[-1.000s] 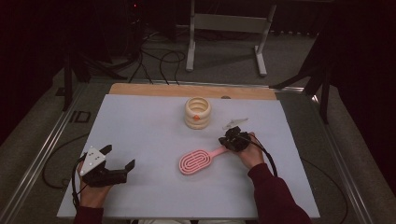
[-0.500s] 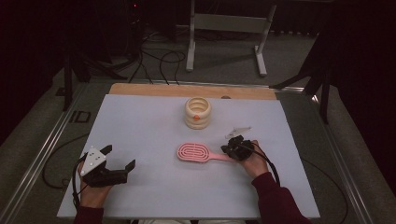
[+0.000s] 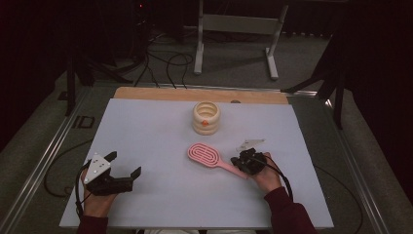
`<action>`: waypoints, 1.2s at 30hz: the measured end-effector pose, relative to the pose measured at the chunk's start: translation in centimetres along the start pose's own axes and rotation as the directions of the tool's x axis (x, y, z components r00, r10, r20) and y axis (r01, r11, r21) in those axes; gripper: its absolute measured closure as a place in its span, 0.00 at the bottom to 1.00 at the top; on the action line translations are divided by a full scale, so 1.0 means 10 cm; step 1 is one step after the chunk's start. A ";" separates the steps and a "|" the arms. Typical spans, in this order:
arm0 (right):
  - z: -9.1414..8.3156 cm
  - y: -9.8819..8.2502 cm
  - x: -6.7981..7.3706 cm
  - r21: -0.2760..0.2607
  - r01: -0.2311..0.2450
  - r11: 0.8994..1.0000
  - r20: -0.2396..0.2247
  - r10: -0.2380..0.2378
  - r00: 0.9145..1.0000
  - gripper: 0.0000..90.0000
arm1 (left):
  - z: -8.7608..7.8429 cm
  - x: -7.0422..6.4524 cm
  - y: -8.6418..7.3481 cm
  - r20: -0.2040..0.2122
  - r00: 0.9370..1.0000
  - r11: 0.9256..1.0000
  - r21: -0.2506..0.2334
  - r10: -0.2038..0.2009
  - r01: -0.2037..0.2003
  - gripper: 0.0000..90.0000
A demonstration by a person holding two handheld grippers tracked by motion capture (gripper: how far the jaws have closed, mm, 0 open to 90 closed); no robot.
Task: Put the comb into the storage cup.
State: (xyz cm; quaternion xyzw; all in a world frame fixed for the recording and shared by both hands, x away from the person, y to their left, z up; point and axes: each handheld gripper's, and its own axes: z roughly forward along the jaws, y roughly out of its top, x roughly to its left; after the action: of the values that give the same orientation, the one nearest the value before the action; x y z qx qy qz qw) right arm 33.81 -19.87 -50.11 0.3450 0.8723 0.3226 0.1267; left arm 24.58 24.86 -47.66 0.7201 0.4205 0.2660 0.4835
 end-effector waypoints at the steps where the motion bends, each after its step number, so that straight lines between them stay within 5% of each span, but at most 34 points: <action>1: -0.01 0.00 0.00 -0.005 0.001 1.000 -0.002 -0.001 1.000 0.99 | 0.00 0.00 0.00 0.000 1.000 1.000 0.000 0.000 0.000 0.00; 12: -0.26 0.01 -0.05 -0.149 -0.010 0.989 0.053 0.018 0.998 0.90 | -0.01 0.01 0.00 -0.006 1.000 1.000 -0.005 0.000 0.000 0.00; 19: -0.67 -0.11 -0.13 -0.322 -0.032 0.946 0.102 0.068 0.992 0.63 | -0.03 0.02 0.01 -0.011 1.000 1.000 -0.020 -0.006 0.006 0.00; 24: -0.80 -0.29 -0.15 -0.374 -0.044 0.926 0.149 0.107 0.983 0.48 | -0.04 0.02 0.01 -0.014 1.000 1.000 -0.024 -0.007 0.007 0.00; 25: -0.87 -0.41 -0.18 -0.408 -0.078 0.910 0.144 0.148 0.978 0.40 | -0.05 0.02 0.01 -0.016 1.000 1.000 -0.029 -0.010 0.010 0.00; 29: -0.95 -0.57 -0.22 -0.461 -0.103 0.881 0.125 0.179 0.976 0.29 | -0.06 0.03 0.02 -0.018 1.000 0.999 -0.038 -0.012 0.011 0.00; 36: -1.04 -0.71 -0.23 -0.503 -0.102 0.858 0.163 0.210 0.964 0.13 | -0.08 0.04 0.02 -0.015 1.000 0.998 -0.059 -0.017 0.016 0.00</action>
State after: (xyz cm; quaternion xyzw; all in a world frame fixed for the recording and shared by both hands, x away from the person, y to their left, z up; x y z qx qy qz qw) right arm 27.21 -30.34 -46.88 0.4036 0.7124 0.5038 0.2754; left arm 24.22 25.60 -47.17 0.6999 0.4221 0.2799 0.5035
